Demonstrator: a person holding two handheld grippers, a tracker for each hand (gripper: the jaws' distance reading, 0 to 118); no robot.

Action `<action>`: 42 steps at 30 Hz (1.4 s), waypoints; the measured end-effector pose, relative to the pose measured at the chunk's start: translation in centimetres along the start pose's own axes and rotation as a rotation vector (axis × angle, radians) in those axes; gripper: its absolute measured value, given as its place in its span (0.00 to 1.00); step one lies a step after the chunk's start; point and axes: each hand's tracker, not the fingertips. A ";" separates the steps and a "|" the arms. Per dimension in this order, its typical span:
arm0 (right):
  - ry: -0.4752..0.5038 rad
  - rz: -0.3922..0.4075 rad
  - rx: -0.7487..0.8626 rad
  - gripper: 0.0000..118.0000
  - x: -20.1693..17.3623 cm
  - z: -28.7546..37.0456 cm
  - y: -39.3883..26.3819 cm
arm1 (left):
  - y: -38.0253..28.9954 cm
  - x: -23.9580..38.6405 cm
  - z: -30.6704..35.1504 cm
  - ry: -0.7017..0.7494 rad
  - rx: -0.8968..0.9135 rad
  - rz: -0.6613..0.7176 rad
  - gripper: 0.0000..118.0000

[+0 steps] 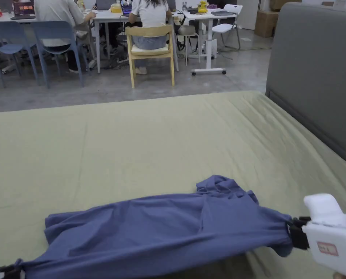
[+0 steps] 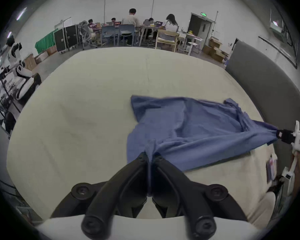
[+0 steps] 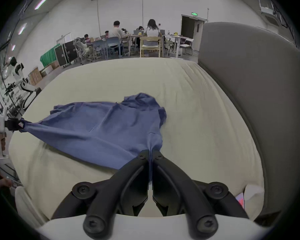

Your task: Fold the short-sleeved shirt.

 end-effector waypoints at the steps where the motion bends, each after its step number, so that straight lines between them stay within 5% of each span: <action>1: -0.007 -0.004 -0.001 0.04 0.0 1.1 -1.3 | -1.5 -0.1 0.9 0.001 -0.013 -0.001 0.00; 6: -0.068 0.074 -0.035 0.04 -0.5 5.3 -6.8 | -7.6 -1.4 3.8 -0.015 -0.073 0.043 0.00; 11: -0.058 0.049 -0.142 0.04 -0.5 6.4 -11.1 | -12.9 -1.7 4.6 -0.016 -0.172 0.057 0.00; 16: -0.078 0.171 -0.311 0.04 -0.4 5.1 -13.5 | -15.5 -2.4 3.8 0.011 -0.281 0.004 0.00; 20: -0.055 0.091 -0.430 0.04 1.1 1.8 -15.0 | -16.1 -2.1 1.1 0.046 -0.355 -0.044 0.00; 29: -0.082 0.113 -0.536 0.04 0.8 -2.1 -16.7 | -16.5 -2.1 -3.6 0.084 -0.481 -0.133 0.00; 31: -0.083 0.112 -0.533 0.10 0.9 -2.3 -16.7 | -16.7 -2.0 -3.4 0.083 -0.476 -0.118 0.02; 32: -0.077 0.112 -0.534 0.12 0.9 -2.0 -16.4 | -16.4 -2.1 -3.0 0.076 -0.470 -0.101 0.06; 33: -0.043 0.130 -0.541 0.26 1.3 -1.7 -15.8 | -15.9 -2.0 -1.9 0.007 -0.443 -0.126 0.24; 35: -0.059 0.131 -0.449 0.93 1.7 1.7 -13.9 | -15.0 -2.4 2.4 -0.144 -0.314 -0.138 0.89; 36: -0.083 0.128 -0.390 1.00 1.8 3.1 -13.2 | -14.4 -2.5 4.2 -0.186 -0.275 -0.112 1.00; 37: -0.070 0.106 -0.209 0.98 1.5 5.8 -11.9 | -13.8 -2.5 6.7 -0.200 -0.196 -0.094 1.00; 42: -0.034 -0.017 0.008 1.00 -0.9 12.0 -8.2 | -12.7 0.0 12.1 -0.062 0.031 -0.076 1.00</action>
